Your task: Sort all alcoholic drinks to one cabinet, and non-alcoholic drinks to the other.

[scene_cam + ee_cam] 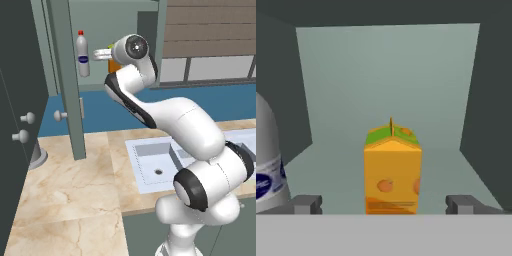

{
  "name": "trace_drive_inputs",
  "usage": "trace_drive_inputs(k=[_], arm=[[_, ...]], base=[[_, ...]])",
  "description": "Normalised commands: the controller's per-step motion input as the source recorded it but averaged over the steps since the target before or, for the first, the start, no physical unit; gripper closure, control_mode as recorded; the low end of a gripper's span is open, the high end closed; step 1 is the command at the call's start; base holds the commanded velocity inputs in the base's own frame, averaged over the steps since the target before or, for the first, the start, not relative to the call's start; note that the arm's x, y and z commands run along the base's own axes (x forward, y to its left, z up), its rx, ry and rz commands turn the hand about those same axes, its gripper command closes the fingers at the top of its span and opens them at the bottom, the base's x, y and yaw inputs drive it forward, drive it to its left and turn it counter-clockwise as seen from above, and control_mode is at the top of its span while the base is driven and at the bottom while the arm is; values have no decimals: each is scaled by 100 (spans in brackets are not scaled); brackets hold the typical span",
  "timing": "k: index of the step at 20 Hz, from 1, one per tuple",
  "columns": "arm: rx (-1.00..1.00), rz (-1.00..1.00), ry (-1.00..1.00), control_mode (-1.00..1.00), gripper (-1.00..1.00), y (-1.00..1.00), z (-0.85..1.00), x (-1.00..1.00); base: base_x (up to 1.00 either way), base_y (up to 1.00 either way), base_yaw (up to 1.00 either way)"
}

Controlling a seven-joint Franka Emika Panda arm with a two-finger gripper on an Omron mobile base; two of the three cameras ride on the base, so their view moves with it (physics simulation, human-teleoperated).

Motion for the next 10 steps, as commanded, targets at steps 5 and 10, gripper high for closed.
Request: trace_drive_inputs(k=[5, 10], arm=[[7, 0, -1, -100, -100, -28, 41, -96], [4, 0, 0, -100, -100, -44, 25, -100]], base=[[0, 0, 0], [0, 0, 0]])
